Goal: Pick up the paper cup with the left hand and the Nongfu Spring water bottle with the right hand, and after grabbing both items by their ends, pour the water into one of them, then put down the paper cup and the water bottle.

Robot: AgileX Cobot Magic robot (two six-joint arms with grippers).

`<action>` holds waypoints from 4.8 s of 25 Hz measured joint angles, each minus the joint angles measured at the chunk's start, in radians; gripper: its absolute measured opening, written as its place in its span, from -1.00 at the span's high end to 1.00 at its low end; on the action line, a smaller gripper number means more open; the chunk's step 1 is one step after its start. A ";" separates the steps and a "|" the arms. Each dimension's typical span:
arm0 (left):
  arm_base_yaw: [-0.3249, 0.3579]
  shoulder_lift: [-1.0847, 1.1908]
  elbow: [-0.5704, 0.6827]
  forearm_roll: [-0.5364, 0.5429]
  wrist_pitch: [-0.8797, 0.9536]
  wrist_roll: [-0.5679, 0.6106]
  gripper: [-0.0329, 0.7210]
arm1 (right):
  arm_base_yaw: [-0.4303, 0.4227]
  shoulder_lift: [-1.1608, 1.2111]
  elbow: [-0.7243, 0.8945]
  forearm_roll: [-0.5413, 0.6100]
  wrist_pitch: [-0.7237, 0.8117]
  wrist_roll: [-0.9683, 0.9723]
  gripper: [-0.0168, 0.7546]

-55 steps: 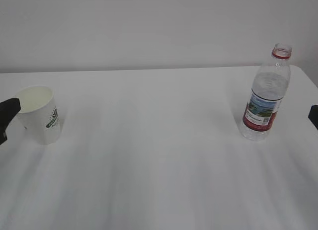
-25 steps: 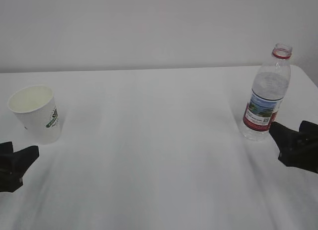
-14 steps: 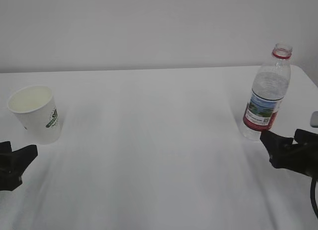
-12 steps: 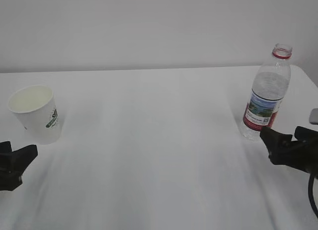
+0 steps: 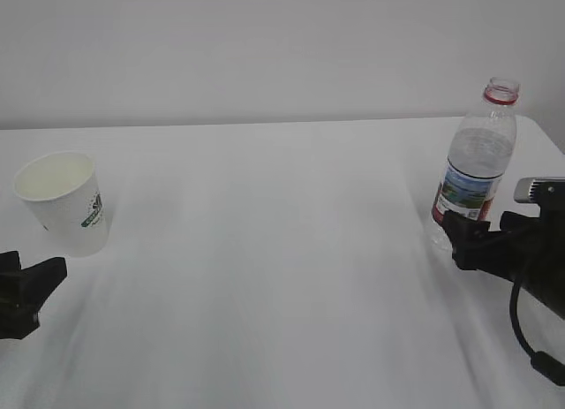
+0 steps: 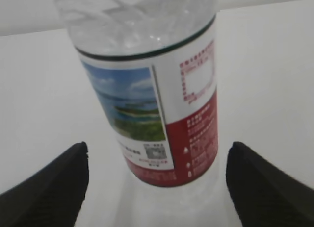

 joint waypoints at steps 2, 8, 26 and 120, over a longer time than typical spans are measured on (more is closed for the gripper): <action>0.000 0.000 0.000 0.000 0.000 0.000 -0.33 | 0.000 0.019 -0.031 0.000 0.000 0.000 -0.78; 0.000 0.000 0.000 0.000 -0.002 0.000 -0.33 | 0.000 0.067 -0.094 0.000 0.000 0.000 -0.78; 0.000 0.000 0.000 0.000 -0.002 0.000 -0.33 | -0.002 0.114 -0.230 0.002 0.000 0.000 -0.77; 0.000 0.252 -0.207 -0.075 -0.002 0.000 -0.81 | -0.002 -0.386 0.110 -0.182 0.120 -0.109 -0.30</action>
